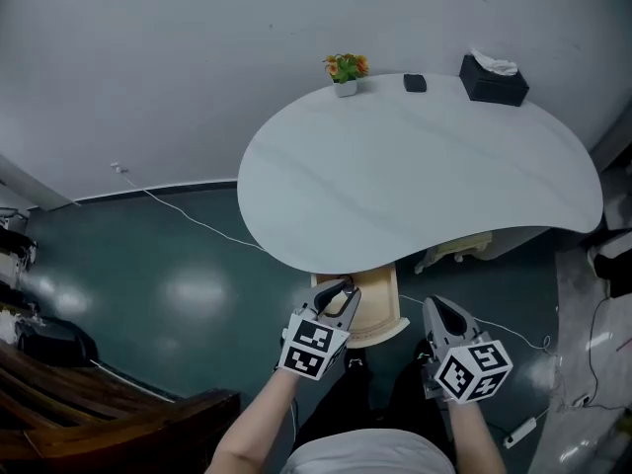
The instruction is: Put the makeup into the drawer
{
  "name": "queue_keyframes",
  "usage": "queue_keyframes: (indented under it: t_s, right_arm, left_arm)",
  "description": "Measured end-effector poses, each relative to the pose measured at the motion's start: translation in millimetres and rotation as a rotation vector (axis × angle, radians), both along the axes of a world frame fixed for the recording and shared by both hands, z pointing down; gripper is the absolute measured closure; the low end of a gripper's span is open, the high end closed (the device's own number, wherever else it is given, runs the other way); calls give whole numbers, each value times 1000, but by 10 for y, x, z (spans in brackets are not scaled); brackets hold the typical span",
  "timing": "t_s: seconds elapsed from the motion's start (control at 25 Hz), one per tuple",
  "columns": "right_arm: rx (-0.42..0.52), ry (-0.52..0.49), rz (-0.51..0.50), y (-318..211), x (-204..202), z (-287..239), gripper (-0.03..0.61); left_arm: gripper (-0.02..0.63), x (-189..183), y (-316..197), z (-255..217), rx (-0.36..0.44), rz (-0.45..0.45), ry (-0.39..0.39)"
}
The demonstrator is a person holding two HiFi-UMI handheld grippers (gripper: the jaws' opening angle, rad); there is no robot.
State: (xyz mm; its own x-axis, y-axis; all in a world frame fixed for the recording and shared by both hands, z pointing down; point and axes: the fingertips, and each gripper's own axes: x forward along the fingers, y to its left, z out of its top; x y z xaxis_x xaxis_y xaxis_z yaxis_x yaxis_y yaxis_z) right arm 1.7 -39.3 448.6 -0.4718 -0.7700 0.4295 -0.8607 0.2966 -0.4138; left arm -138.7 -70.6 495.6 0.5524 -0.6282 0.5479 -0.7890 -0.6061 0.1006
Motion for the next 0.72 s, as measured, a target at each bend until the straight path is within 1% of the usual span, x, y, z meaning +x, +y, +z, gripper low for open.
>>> queue_keyframes:
  t_s: [0.12, 0.4, 0.56, 0.72]
  right_arm:
    - [-18, 14, 48, 61, 15, 51, 577]
    - [-42, 33, 135, 118, 118, 165, 577]
    - [-59, 44, 145, 135, 151, 238, 577]
    - [-71, 49, 142, 90, 186, 325, 577]
  left_arm:
    - [512, 73, -27, 85, -7, 91, -3]
    - [512, 276, -40, 301, -29, 215, 2]
    - [512, 381, -45, 473, -63, 264, 12]
    - [511, 452, -102, 691, -81, 298, -5]
